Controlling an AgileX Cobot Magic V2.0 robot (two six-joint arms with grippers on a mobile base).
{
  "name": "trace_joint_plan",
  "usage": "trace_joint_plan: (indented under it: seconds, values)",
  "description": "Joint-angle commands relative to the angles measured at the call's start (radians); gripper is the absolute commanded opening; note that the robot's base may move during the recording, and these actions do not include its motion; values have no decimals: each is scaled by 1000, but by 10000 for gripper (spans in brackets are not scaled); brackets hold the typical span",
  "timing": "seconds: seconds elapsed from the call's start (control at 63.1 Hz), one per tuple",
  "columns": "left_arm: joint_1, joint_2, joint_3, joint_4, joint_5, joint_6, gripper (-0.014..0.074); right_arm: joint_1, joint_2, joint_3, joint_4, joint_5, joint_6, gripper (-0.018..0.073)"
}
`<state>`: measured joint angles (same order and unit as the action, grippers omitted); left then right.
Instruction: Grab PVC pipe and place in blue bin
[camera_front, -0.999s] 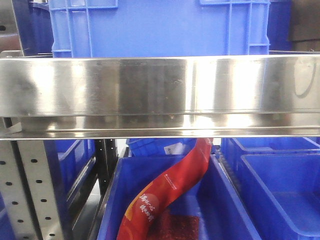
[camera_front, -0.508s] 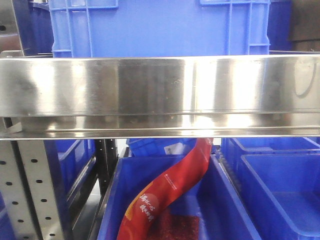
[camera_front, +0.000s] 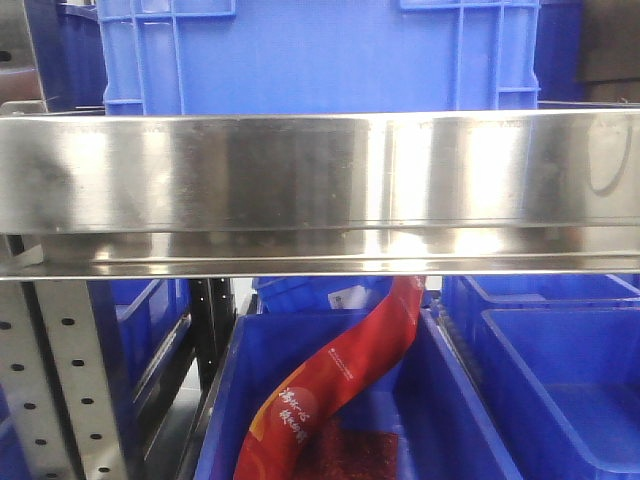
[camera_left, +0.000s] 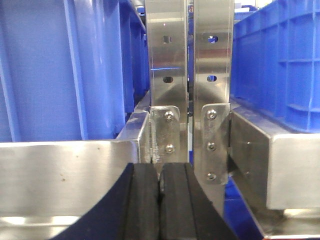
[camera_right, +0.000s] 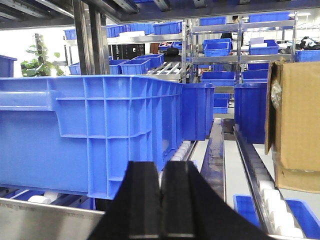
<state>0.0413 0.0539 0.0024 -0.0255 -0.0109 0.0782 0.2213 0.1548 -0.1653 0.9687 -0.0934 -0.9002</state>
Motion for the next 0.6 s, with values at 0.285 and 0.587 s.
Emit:
trace_joint_plan:
  seconds: [0.285, 0.587]
  values:
    - [1, -2, -2, -13, -7, -36, -111, -5, -5, 2, 1, -10, -6, -158]
    - [1, -2, -2, -13, -7, -36, -111, -5, -5, 2, 1, -10, -6, -158]
